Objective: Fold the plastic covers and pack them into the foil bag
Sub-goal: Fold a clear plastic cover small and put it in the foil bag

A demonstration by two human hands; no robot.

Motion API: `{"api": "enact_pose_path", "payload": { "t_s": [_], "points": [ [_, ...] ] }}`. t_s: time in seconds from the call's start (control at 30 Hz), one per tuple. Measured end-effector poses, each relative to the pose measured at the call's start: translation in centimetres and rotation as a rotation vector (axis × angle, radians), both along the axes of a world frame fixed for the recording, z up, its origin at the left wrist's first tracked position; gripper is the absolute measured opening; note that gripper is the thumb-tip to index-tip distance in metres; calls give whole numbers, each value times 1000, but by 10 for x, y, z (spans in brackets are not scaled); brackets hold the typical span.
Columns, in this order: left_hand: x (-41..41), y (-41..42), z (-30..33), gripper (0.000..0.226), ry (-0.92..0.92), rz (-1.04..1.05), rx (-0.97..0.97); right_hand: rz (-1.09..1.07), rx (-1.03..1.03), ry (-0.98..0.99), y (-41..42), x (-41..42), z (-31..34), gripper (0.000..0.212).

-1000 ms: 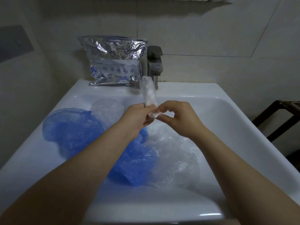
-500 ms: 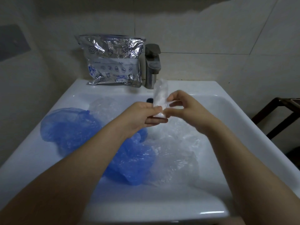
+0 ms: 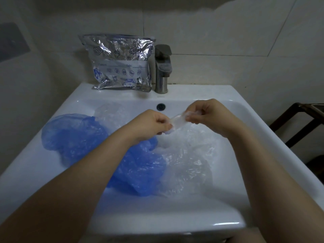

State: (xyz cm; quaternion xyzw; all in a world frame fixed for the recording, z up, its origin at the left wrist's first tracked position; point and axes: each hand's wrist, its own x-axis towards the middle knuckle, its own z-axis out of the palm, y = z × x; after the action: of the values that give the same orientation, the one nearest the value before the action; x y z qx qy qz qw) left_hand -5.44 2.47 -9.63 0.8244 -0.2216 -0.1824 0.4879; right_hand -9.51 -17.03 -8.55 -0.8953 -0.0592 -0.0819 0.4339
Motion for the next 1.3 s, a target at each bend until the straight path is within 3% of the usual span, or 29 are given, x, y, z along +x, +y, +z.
{"api": "enact_pose_path", "payload": {
  "t_s": [0.1, 0.23, 0.47, 0.6, 0.67, 0.8, 0.87, 0.93, 1.1, 1.2, 1.3],
  "points": [
    [0, -2, -1, 18, -45, 13, -125, -60, 36, -13, 2, 3, -2, 8],
    [-2, -4, 0, 42, -153, -43, -96, -91, 262, 46, 6, 0, 3, 16],
    [-13, -5, 6, 40, -165, -199, -131, -47, 670, 108, 14, 1, 3, 24],
    [-14, -5, 4, 39, -110, -268, -131, -39, 729, 214, 15, -1, 5, 22],
    [-12, -6, 0, 37, -82, -235, -166, -107, 637, 155, 17, 0, 1, 25],
    [-7, -11, -3, 32, 114, 2, -385, -141, 118, -273, 24, 1, -3, 46],
    [-4, -12, -1, 35, 243, 96, -520, -28, -102, -434, 28, 3, -5, 32],
    [-1, -11, 1, 38, 346, 134, -634, 69, -247, -468, 35, 5, -8, 21],
    [-2, -13, 1, 38, 491, 195, -802, 95, -450, -479, 43, 4, -16, 36],
    [-2, -14, 5, 35, 529, 231, -851, 48, -538, -593, 44, 6, -16, 27],
    [-3, -12, 9, 27, 542, 267, -832, 49, -465, -582, 45, 7, -14, 19]
  ]
}}
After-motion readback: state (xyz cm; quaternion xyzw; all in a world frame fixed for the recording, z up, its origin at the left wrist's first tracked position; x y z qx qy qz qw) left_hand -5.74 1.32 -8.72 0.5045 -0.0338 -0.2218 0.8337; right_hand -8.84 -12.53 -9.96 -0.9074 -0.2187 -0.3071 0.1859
